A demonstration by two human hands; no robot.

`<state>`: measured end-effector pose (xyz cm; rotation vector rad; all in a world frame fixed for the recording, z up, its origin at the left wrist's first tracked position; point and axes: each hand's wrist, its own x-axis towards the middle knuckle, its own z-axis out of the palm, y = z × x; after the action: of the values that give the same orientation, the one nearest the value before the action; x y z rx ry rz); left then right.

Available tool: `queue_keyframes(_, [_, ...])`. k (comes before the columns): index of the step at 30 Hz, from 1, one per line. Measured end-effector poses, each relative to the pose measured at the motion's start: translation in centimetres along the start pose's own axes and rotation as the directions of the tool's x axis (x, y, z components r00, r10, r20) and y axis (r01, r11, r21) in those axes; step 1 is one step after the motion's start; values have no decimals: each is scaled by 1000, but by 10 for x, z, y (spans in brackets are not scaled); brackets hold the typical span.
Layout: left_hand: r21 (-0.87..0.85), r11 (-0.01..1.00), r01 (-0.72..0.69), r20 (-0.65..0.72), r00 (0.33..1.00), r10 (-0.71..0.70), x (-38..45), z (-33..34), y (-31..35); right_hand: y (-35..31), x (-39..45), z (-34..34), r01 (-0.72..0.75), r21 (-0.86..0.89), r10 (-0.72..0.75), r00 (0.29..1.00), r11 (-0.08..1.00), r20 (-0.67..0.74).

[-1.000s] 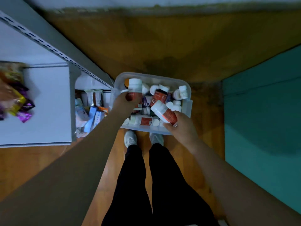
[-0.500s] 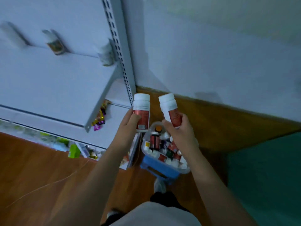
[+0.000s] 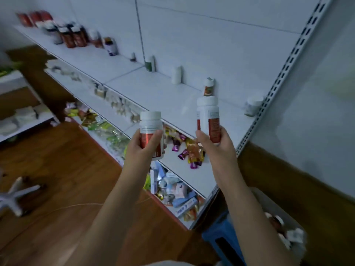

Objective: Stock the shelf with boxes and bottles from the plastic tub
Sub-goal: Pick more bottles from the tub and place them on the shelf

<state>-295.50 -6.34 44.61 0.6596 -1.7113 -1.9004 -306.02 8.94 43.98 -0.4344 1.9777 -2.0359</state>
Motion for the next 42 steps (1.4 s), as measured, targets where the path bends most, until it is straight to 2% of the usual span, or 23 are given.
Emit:
queue_keyframes(7, [-25, 1000, -17, -213, 977, 11, 0, -115, 2, -2, -6, 116, 29, 34, -35, 982, 999, 186])
queue_keyframes(17, [-26, 1000, -14, -340, 941, 5, 51, -189, -12, 16, 53, 222, 50, 6, -50, 945, 999, 322])
queue_keyframes(32, [108, 991, 84, -439, 898, -28, 304, -281, 17, 9, 290, 403, 18, 53, -36, 923, 998, 383])
queue_keyframes(42, [56, 981, 185, -463, 875, -139, 429, -372, -6, 34, 397, 530, -41, -34, 51, 919, 999, 391])
